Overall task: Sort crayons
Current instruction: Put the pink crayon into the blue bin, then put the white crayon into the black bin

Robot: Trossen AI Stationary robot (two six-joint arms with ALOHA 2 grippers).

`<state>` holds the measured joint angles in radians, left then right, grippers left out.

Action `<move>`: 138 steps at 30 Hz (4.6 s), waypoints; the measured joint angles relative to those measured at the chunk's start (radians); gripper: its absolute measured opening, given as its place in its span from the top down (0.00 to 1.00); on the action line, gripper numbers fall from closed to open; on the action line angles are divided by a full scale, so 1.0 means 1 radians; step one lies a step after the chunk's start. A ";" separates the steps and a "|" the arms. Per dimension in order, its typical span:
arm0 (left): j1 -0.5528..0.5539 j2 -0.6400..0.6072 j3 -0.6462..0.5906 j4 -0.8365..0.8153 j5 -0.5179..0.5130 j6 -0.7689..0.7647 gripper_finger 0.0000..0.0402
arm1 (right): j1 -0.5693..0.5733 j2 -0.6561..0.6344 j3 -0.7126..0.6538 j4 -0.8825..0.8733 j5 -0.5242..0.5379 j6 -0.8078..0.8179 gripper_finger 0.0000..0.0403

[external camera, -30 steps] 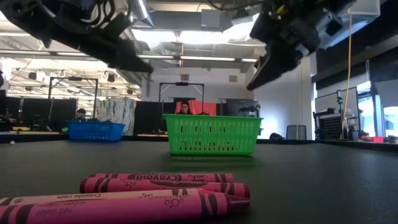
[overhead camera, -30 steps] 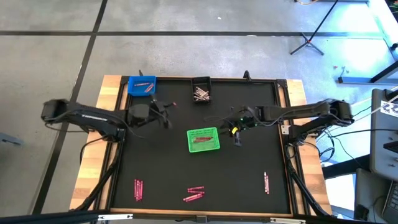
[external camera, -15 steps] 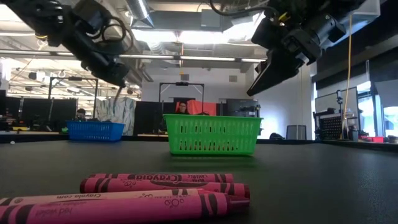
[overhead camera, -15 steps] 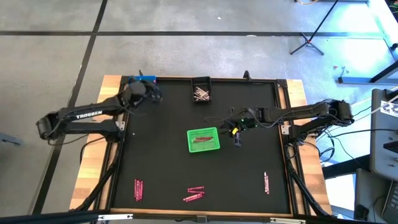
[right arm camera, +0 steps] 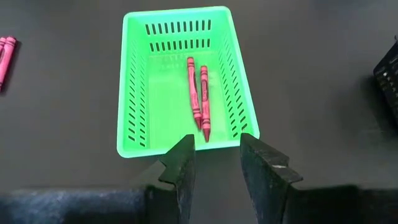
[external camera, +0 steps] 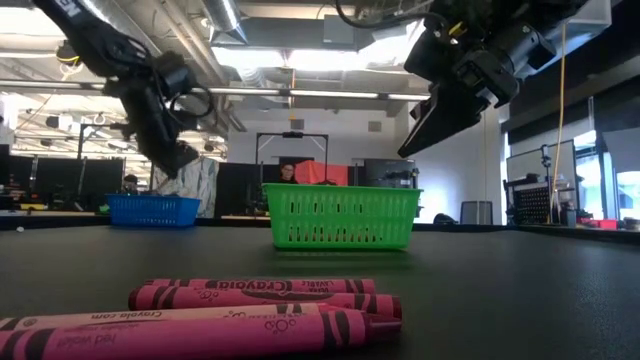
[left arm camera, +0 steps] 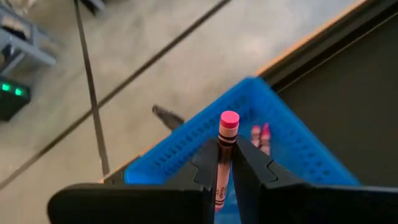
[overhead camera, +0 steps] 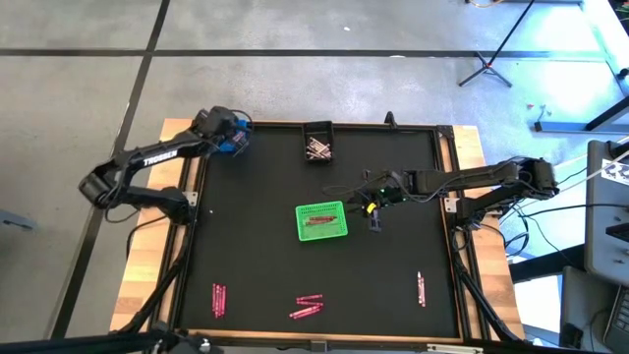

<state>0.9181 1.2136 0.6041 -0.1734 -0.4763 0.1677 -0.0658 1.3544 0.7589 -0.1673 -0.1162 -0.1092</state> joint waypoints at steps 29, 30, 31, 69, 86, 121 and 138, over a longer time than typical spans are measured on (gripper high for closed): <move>-0.085 -0.015 0.000 0.054 0.249 -0.033 0.74 | 0.000 0.021 0.000 0.068 0.000 -0.007 0.69; -0.110 -0.035 0.000 0.059 0.292 -0.036 0.74 | 0.000 0.023 0.000 0.072 0.000 -0.007 0.69; -0.136 -0.055 0.000 0.062 0.338 -0.041 0.74 | 0.000 0.023 0.000 0.072 0.000 -0.007 0.69; -1.118 0.194 -0.001 0.475 0.392 -0.186 0.74 | 0.539 0.006 0.093 -0.499 0.114 0.951 0.40; -1.158 0.233 -0.001 0.483 0.383 -0.194 0.74 | 0.820 0.015 -0.037 -0.517 0.121 1.946 0.40; -1.183 0.233 -0.001 0.482 0.384 -0.192 0.74 | 0.825 0.071 -0.081 -0.455 0.019 2.012 0.70; -1.183 0.232 -0.001 0.484 0.384 -0.191 0.74 | 0.825 0.107 -0.108 -0.378 -0.034 1.986 0.70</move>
<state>-0.2653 1.4460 0.6033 0.3107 -0.0921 -0.0231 0.7589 1.4612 0.6506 -0.5448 -0.1497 1.8771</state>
